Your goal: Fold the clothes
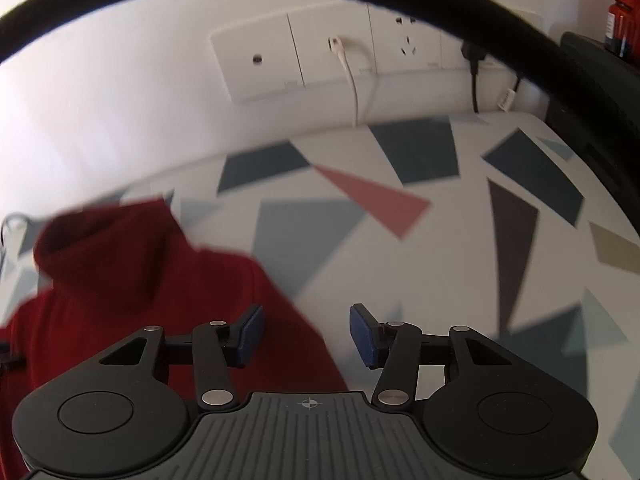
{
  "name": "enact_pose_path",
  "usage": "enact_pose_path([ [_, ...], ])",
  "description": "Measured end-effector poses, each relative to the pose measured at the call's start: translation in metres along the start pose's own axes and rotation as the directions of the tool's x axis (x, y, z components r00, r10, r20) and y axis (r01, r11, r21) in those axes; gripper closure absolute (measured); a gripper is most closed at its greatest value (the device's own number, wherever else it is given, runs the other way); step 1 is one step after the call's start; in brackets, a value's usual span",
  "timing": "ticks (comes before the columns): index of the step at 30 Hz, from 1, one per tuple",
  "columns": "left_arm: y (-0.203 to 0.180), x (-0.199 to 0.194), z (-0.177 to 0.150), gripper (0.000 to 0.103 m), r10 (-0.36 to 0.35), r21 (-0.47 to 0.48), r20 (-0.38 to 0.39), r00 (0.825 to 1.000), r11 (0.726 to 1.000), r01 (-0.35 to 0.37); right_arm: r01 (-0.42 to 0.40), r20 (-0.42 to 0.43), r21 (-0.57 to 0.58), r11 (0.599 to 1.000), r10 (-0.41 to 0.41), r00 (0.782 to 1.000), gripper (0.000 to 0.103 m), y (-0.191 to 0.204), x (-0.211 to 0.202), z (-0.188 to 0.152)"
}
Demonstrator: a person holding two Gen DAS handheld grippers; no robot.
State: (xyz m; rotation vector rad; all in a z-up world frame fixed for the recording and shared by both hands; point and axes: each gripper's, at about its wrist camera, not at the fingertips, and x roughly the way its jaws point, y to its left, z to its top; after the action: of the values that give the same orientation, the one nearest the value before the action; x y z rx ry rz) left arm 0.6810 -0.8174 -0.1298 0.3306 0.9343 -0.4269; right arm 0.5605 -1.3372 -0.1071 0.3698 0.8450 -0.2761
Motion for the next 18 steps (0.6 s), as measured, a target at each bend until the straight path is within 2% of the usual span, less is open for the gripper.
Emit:
enact_pose_path([
  [5,0.011,0.004,0.000,0.038,-0.011,-0.085,-0.016,1.000,0.996,0.010,-0.025,0.022,0.005,1.000,0.025,0.999,0.057,0.010,-0.031,-0.024],
  [8,0.010,0.004,-0.002,0.035,0.004,-0.082,-0.008,1.000,0.997,-0.005,-0.008,0.009,-0.045,0.999,0.008,1.000,0.057,0.024,-0.036,-0.038],
  [11,0.006,0.004,-0.002,0.035,0.024,-0.068,-0.002,1.000,0.997,-0.024,0.029,-0.035,-0.080,0.996,-0.032,0.999,0.060,0.035,-0.025,-0.044],
  [12,0.006,0.004,-0.002,0.035,0.027,-0.068,-0.003,1.000,0.997,-0.027,0.050,-0.040,-0.082,0.995,-0.053,0.998,0.069,0.035,-0.023,-0.046],
  [13,0.006,0.004,-0.001,0.035,0.027,-0.069,-0.004,1.000,0.997,-0.027,0.058,-0.037,-0.064,0.996,-0.060,0.998,0.084,0.031,-0.023,-0.044],
  [15,0.007,0.004,-0.001,0.035,0.026,-0.074,-0.006,1.000,0.997,-0.026,0.070,-0.028,-0.025,0.997,-0.071,0.997,0.094,0.022,-0.022,-0.040],
  [18,0.008,0.004,-0.002,0.035,0.020,-0.075,-0.003,1.000,0.997,-0.020,0.103,0.007,0.072,0.992,-0.104,0.995,0.098,0.002,-0.020,-0.033],
])
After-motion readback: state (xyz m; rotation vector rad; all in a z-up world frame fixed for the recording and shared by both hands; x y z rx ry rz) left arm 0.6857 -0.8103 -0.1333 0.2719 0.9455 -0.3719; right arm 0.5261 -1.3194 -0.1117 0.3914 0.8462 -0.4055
